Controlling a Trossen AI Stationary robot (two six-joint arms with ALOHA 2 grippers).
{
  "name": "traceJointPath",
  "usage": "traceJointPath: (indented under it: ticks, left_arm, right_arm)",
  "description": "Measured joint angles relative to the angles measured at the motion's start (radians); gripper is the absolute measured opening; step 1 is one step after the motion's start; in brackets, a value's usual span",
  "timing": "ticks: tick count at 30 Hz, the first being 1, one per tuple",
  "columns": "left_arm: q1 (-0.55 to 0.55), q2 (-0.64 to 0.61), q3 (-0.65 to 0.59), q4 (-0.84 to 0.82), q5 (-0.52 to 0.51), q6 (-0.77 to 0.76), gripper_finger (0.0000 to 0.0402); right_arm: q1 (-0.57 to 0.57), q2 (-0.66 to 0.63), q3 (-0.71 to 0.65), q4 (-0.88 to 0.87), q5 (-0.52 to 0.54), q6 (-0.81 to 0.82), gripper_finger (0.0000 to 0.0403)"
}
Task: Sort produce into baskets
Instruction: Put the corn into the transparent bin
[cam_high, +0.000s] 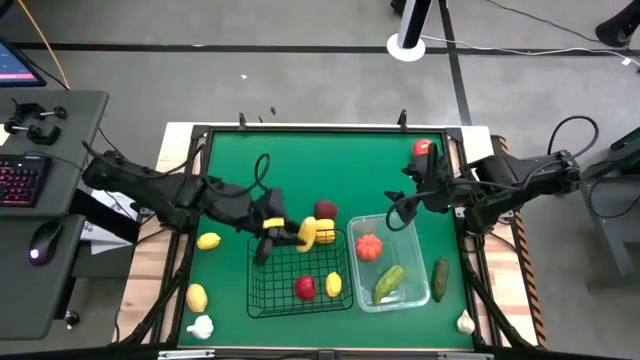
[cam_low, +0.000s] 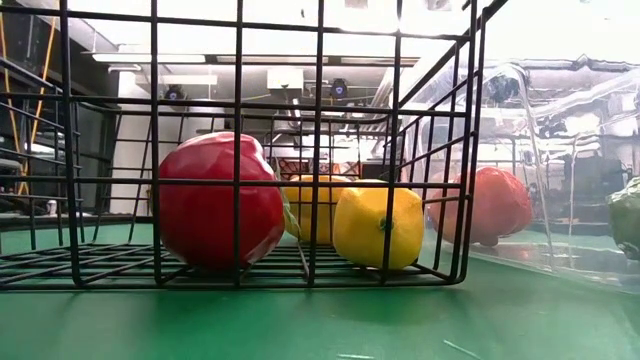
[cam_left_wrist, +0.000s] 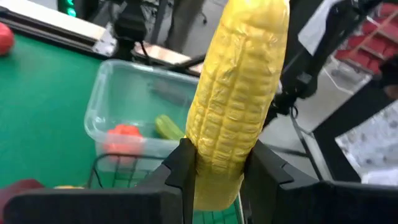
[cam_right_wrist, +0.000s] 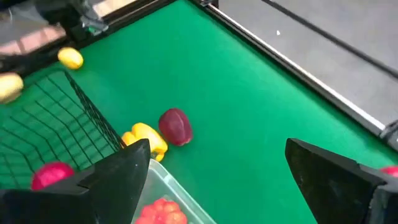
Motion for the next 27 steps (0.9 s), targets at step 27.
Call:
traceJointPath:
  ticks: [27]
  left_arm:
    - [0.017, 0.011, 0.000, 0.021, -0.100, 0.002, 0.0081]
  right_arm:
    - [0.000, 0.004, -0.002, 0.027, -0.296, -0.026, 0.0365]
